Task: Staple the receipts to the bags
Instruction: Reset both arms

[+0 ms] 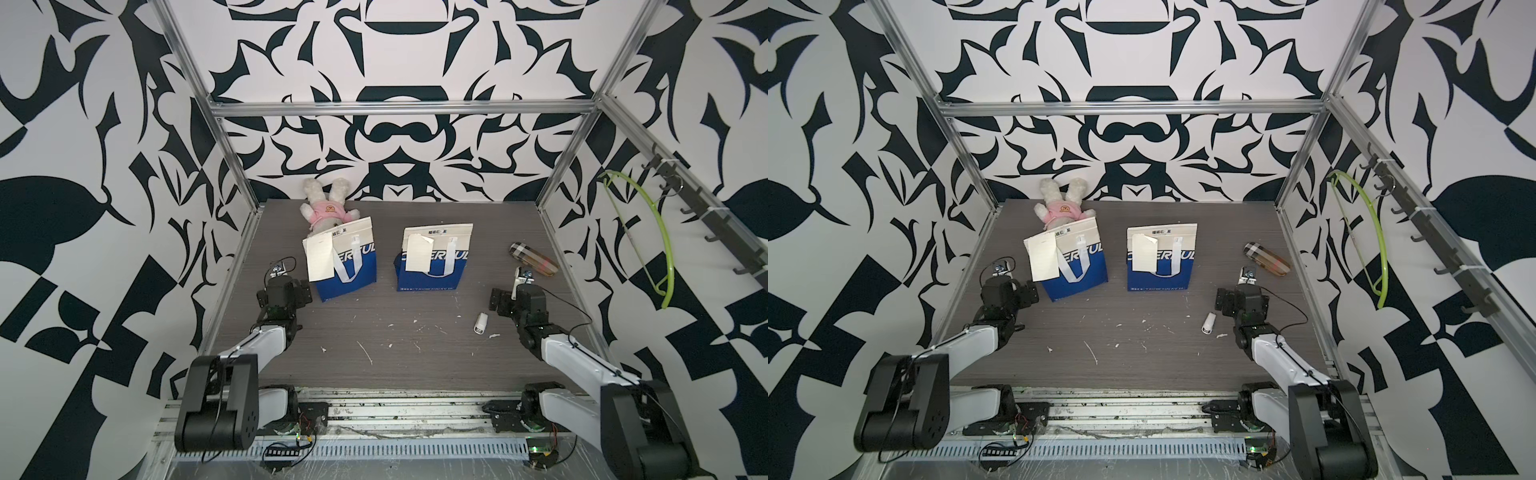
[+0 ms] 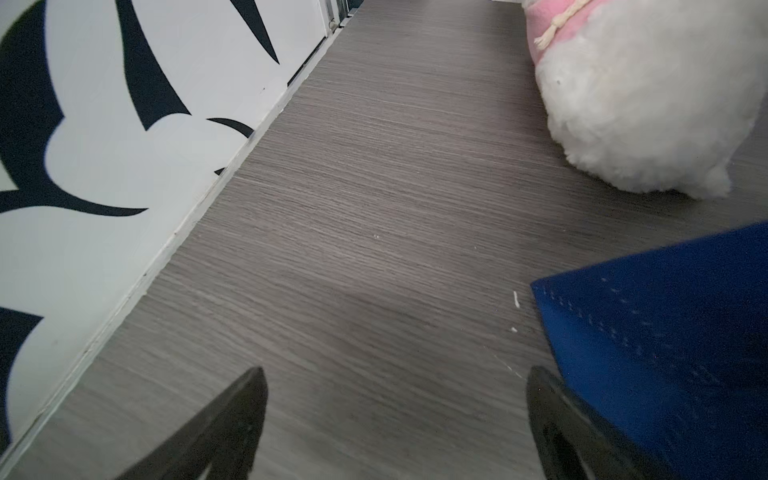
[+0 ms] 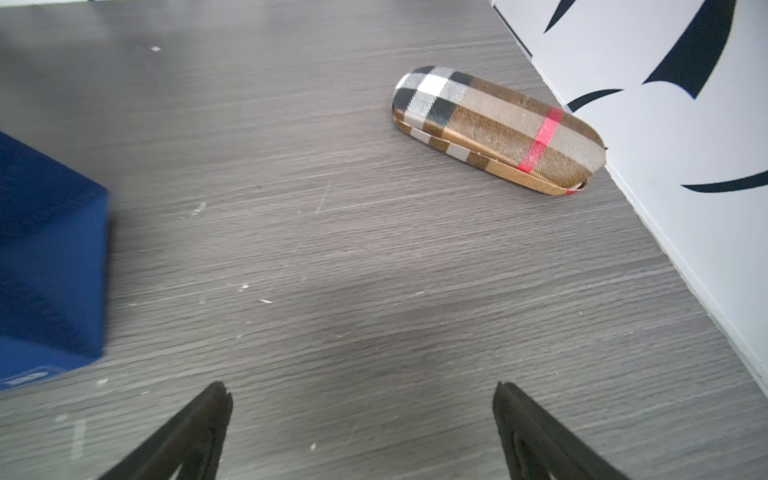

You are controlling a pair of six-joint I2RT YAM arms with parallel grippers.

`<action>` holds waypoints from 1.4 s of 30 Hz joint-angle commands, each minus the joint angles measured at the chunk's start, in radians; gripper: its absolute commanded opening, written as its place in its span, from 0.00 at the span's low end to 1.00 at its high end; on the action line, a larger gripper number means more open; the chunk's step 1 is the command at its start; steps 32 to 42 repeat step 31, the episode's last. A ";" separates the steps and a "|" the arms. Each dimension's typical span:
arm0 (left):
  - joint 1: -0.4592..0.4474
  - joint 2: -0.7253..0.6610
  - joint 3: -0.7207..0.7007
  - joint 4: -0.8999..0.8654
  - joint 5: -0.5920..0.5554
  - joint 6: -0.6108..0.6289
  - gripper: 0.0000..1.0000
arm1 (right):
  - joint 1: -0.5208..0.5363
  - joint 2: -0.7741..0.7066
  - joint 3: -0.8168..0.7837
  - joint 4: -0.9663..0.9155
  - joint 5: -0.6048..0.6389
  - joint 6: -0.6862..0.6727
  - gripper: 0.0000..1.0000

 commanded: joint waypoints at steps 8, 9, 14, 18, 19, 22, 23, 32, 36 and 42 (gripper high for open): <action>0.034 0.216 0.012 0.398 0.134 0.023 0.99 | -0.001 0.277 -0.005 0.586 -0.025 -0.153 1.00; 0.043 0.240 0.014 0.435 0.147 0.029 0.99 | -0.001 0.336 0.001 0.633 -0.038 -0.160 1.00; 0.052 0.232 0.018 0.413 0.149 0.015 0.99 | -0.001 0.399 0.038 0.612 -0.069 -0.163 1.00; 0.053 0.231 0.018 0.412 0.150 0.014 0.99 | 0.000 0.410 0.079 0.553 -0.024 -0.154 1.00; 0.052 0.232 0.018 0.414 0.150 0.015 0.99 | -0.001 0.415 0.074 0.571 -0.024 -0.155 1.00; 0.052 0.233 0.018 0.416 0.149 0.015 0.99 | -0.001 0.409 0.076 0.555 -0.025 -0.154 1.00; 0.053 0.233 0.018 0.418 0.149 0.015 0.99 | 0.000 0.410 0.076 0.556 -0.024 -0.153 1.00; 0.054 0.235 0.019 0.414 0.158 0.012 0.99 | 0.000 0.408 0.078 0.551 -0.022 -0.151 1.00; 0.054 0.235 0.019 0.414 0.158 0.012 0.99 | 0.000 0.408 0.078 0.551 -0.022 -0.151 1.00; 0.054 0.235 0.019 0.414 0.158 0.012 0.99 | 0.000 0.408 0.078 0.551 -0.022 -0.151 1.00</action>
